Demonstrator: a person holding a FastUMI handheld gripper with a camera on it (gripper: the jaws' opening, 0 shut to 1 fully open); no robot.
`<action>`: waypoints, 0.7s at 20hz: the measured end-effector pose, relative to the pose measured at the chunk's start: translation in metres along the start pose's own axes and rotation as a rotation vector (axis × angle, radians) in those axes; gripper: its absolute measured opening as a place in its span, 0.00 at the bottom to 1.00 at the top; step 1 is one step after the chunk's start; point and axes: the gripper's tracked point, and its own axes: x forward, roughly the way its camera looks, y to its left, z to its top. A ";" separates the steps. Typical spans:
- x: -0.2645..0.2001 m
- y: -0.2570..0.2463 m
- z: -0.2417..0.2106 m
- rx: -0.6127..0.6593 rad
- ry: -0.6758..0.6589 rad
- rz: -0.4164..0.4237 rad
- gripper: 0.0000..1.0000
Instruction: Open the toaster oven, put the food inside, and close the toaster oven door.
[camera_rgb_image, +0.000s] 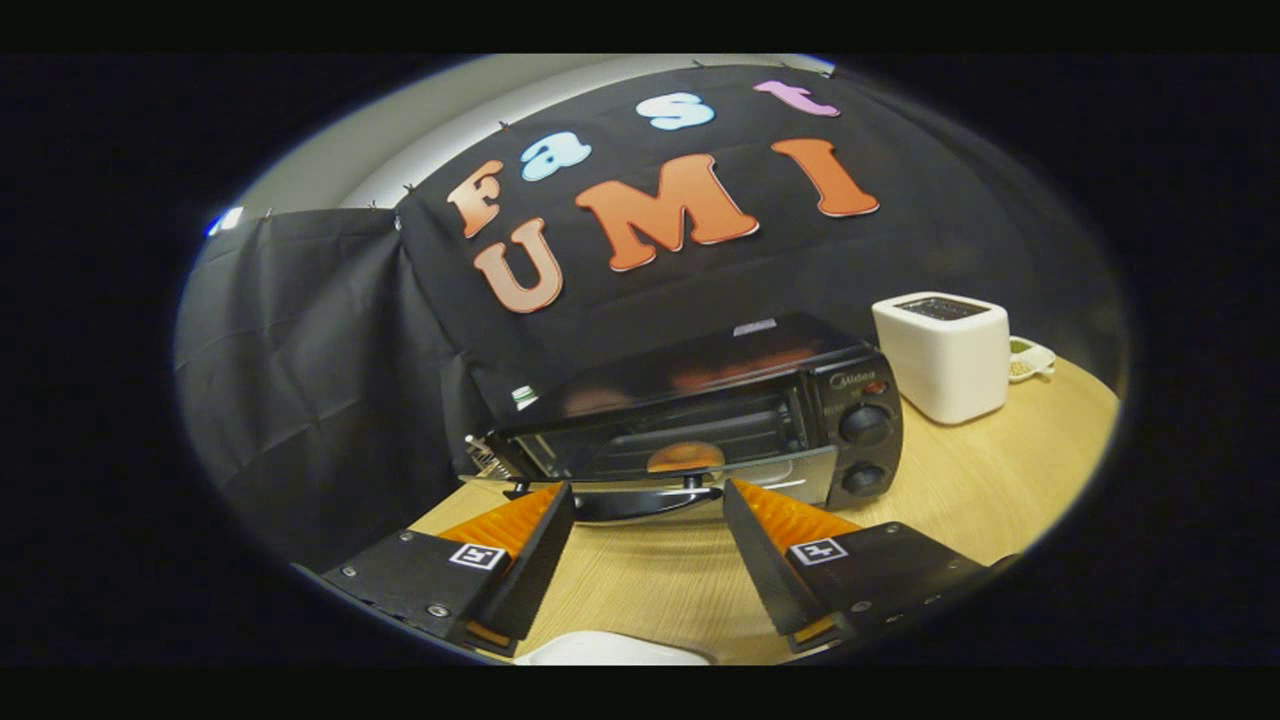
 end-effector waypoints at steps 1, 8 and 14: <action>0.005 -0.002 0.007 -0.034 -0.023 -0.014 0.82; 0.039 -0.004 0.020 -0.120 -0.042 -0.060 0.79; 0.027 0.001 0.022 -0.159 -0.043 -0.067 0.81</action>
